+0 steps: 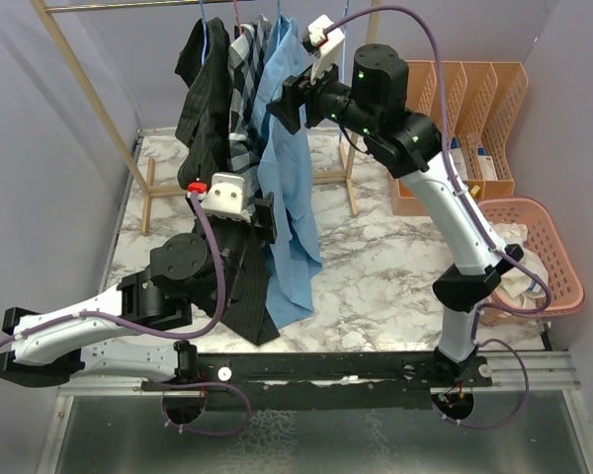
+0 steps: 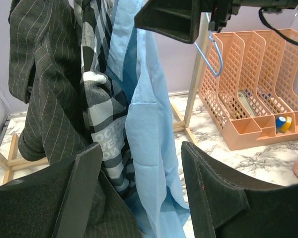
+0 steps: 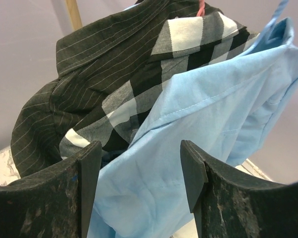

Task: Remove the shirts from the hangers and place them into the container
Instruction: Pick up the hanger from the clothesline.

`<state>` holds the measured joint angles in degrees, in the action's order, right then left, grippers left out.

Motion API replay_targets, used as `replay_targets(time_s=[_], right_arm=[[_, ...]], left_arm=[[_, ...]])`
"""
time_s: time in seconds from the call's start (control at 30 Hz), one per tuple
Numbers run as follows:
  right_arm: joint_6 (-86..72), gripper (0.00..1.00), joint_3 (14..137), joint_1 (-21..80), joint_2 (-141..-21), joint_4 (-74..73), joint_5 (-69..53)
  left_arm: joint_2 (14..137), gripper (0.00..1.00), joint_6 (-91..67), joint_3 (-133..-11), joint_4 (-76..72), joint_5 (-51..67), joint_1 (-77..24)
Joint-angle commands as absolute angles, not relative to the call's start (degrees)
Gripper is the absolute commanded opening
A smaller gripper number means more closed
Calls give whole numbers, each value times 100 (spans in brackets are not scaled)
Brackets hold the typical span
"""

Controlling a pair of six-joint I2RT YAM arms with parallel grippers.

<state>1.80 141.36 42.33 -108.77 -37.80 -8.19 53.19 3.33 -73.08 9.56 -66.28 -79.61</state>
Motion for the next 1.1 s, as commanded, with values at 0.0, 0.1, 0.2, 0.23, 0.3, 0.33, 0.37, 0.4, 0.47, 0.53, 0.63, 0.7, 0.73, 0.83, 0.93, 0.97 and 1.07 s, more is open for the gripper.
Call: replay_targets(time_s=[0.0,0.1,0.2,0.23,0.3,0.33,0.37,0.4,0.47,0.53,0.63,0.7,0.73,0.83,0.93,0.97,1.07], right_arm=[[262,62,14055,4413,-11120,-3625,-405],[336,57,14090,4451,-11238,-3622,-133],[424,51,14109,4449,-11278,-3617,109],[461,47,14102,4455,-11272,-3633,244],[528,42,14066,4456,-11228,-3690,457],[557,41,14008,4456,-11178,-3724,599],[586,41,13946,4456,-11104,-3746,745],[635,40,13869,4456,-11030,-3748,878],[733,40,13670,4429,-10839,-3708,1076],[796,40,13465,4374,-10610,-3644,1192],[781,40,13378,4210,-10424,-3719,1172],[702,40,13431,4019,-10382,-3885,1040],[641,40,13464,3907,-10376,-3978,930],[460,40,13382,3526,-10249,-4076,490],[392,37,13274,3320,-10137,-4044,68],[369,36,13362,3290,-10179,-4121,-24],[304,35,13606,3261,-10335,-4318,-358]], left_arm=[[5398,68,299,-7354,1017,-6776,-7980],[5449,68,254,-7356,1057,-6772,-7980],[5455,68,204,-7341,1062,-6735,-7980],[5451,68,195,-7340,1057,-6726,-7980],[5467,68,191,-7340,1053,-6717,-7980],[5483,68,193,-7346,1052,-6703,-7980],[5500,68,193,-7347,1052,-6691,-7980],[5524,68,186,-7348,1052,-6672,-7980],[5570,68,164,-7348,1048,-6639,-7980],[5617,68,165,-7348,1031,-6612,-7980],[5700,68,122,-7341,1032,-6564,-7980],[5729,68,70,-7320,1029,-6509,-7980],[5738,68,46,-7307,1031,-6485,-7980],[5748,68,1,-7267,1031,-6449,-7981],[5749,68,-5,-7243,1026,-6434,-7980],[5748,68,-2,-7242,1029,-6438,-7980],[5721,68,-13,-7242,1029,-6401,-7980]])
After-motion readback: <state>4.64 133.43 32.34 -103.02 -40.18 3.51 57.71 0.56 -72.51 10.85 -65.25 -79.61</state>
